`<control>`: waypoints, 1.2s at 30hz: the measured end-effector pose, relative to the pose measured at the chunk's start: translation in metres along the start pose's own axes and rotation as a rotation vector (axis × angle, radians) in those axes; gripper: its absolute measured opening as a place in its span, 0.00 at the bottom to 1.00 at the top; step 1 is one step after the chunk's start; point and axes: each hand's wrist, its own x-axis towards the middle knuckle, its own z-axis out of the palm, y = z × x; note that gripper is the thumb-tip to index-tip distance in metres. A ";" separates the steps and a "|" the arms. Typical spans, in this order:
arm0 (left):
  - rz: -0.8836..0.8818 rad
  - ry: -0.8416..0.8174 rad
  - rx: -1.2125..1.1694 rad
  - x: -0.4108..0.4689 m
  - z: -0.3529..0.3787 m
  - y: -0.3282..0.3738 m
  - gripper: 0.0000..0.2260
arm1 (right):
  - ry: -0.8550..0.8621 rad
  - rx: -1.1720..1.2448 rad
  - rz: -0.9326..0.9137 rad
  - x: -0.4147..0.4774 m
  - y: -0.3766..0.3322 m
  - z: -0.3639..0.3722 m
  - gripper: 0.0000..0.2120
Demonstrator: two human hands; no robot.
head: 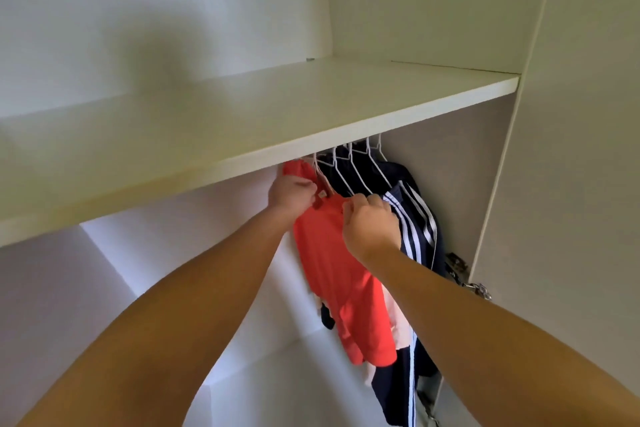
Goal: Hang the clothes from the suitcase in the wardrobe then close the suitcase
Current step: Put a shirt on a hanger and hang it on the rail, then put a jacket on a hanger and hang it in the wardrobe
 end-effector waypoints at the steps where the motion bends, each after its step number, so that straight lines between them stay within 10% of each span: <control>1: 0.064 0.050 0.112 -0.012 -0.010 -0.003 0.09 | 0.047 0.019 -0.027 -0.005 -0.002 0.000 0.17; 7: 0.247 0.101 0.585 -0.134 -0.060 -0.034 0.08 | 0.169 0.209 -0.241 -0.052 -0.012 0.005 0.19; 22: -0.077 0.653 1.042 -0.630 -0.148 -0.128 0.08 | -0.655 0.553 -1.212 -0.395 -0.141 0.021 0.17; 36: -1.292 1.162 0.620 -0.984 -0.069 -0.202 0.11 | -0.988 0.702 -2.052 -0.703 -0.181 -0.052 0.15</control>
